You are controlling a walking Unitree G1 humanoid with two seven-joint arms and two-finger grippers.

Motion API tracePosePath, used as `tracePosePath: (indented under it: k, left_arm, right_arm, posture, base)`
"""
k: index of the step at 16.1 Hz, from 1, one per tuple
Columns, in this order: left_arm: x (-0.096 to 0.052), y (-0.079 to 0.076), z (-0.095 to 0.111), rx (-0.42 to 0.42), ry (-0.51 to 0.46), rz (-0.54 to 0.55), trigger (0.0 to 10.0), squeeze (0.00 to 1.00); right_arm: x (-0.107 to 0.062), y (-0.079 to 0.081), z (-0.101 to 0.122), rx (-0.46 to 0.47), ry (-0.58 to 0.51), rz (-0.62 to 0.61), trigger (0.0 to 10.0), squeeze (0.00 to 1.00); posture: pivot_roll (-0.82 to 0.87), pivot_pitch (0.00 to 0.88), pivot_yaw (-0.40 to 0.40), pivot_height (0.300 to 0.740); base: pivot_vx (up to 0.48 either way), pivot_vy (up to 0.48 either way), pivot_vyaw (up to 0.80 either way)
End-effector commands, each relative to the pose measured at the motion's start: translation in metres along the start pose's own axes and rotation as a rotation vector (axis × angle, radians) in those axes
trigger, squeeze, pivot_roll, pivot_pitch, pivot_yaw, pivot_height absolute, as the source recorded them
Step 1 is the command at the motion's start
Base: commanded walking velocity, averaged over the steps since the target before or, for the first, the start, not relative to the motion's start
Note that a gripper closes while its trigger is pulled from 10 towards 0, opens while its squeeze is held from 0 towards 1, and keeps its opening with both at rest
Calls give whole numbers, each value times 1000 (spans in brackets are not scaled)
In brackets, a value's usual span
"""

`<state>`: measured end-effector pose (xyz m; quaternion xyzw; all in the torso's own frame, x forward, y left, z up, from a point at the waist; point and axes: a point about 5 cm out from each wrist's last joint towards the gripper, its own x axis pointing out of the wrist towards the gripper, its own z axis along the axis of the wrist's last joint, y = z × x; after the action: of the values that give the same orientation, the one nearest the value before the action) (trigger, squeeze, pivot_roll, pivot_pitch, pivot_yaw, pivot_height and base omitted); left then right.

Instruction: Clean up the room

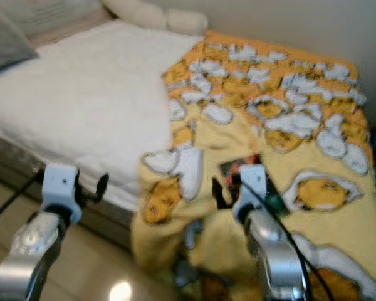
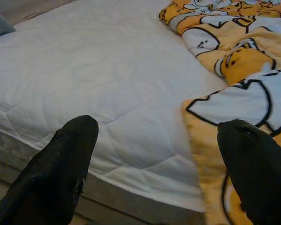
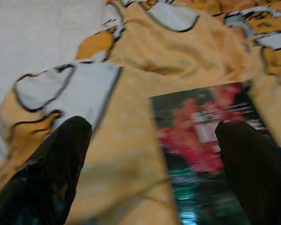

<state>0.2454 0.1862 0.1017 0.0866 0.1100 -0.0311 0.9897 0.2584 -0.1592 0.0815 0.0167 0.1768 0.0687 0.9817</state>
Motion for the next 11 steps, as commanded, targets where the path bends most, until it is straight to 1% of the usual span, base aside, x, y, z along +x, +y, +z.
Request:
tracePosePath:
  k: [1,5,7,8,9,11]
  left_arm:
    - [0,-4,3,9,-10,-22,10000,1000]
    - [-1,-6,1,20,-5,-36,10000,1000]
    - [-2,-9,-1,33,9,-70,10000,1000]
    - [-3,-12,-1,53,11,-104,10000,1000]
    - [-4,-16,-1,73,13,-137,10000,1000]
    - [-5,-18,0,85,13,-158,10000,1000]
  right_arm:
    - [-3,-5,0,-11,10,-13,10000,0]
    - [-4,-2,-6,-13,43,18,10000,0]
    - [-4,2,-7,10,52,55,10000,0]
    - [-4,4,-7,16,55,66,10000,0]
    - [-2,4,-7,24,61,73,10000,0]
    - [3,3,-7,40,61,76,10000,0]
  posture:
    - [-110,0,-10,740]
    - [-116,0,-3,740]
    - [-118,0,-5,740]
    - [-117,0,-5,740]
    - [-114,0,-3,740]
    - [-113,0,1,740]
  base:
    - [0,-480,0]
    - [0,-478,0]
    - [0,0,0]
    - [0,0,0]
    - [0,0,0]
    - [0,0,0]
